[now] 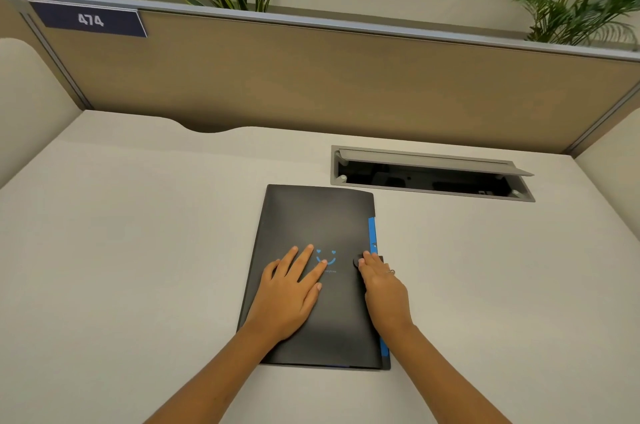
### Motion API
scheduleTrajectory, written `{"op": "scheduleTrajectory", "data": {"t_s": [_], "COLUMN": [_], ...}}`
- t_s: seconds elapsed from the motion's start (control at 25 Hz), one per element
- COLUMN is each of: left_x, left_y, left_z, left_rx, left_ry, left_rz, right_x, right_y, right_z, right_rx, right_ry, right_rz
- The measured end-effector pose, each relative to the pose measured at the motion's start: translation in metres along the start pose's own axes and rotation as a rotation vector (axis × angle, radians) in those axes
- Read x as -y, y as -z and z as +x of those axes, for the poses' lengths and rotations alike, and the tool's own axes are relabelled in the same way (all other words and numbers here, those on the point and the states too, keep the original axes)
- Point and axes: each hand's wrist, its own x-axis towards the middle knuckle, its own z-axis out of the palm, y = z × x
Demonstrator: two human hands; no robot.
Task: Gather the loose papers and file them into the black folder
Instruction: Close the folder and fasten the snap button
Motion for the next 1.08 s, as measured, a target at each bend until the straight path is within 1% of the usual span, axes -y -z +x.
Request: {"op": "scheduleTrajectory", "data": {"t_s": [0.12, 0.24, 0.36, 0.4, 0.48, 0.56, 0.6, 0.64, 0.76, 0.88, 1.0, 1.08], "left_x": [0.0, 0.0, -0.001, -0.001, 0.002, 0.013, 0.02, 0.026, 0.033, 0.036, 0.043, 0.052], "left_y": [0.001, 0.0, 0.001, 0.003, 0.009, 0.011, 0.012, 0.013, 0.017, 0.021, 0.031, 0.04], "left_z": [0.0, 0.0, -0.002, -0.003, -0.006, -0.01, -0.014, -0.018, -0.029, -0.033, -0.04, -0.043], "left_rx": [0.006, 0.004, -0.014, -0.029, -0.1, -0.176, -0.191, -0.194, -0.211, -0.275, -0.348, -0.373], "left_ry": [0.01, 0.009, 0.017, 0.071, 0.264, 0.464, 0.531, 0.56, 0.503, 0.515, 0.543, 0.552], "left_rz": [-0.011, -0.003, -0.001, -0.016, -0.072, -0.172, -0.245, -0.326, -0.479, -0.617, -0.957, -1.143], "right_x": [0.0, 0.004, 0.002, 0.001, -0.001, 0.0, 0.001, 0.005, 0.015, 0.017, 0.014, 0.015], "right_y": [0.002, 0.009, 0.012, 0.013, 0.015, 0.018, 0.021, 0.024, 0.028, 0.025, 0.022, 0.021], "right_z": [0.004, 0.005, 0.003, 0.002, -0.002, -0.008, -0.012, -0.017, -0.028, -0.027, -0.027, -0.026], "right_rx": [0.082, 0.173, 0.14, 0.108, 0.042, -0.031, -0.063, -0.092, -0.124, -0.123, -0.104, -0.072], "right_ry": [-0.017, -0.018, -0.083, -0.109, -0.177, -0.303, -0.376, -0.441, -0.538, -0.645, -0.736, -0.748], "right_rz": [-0.052, 0.003, 0.116, 0.185, 0.362, 0.536, 0.616, 0.687, 0.842, 0.99, 1.175, 1.23]}}
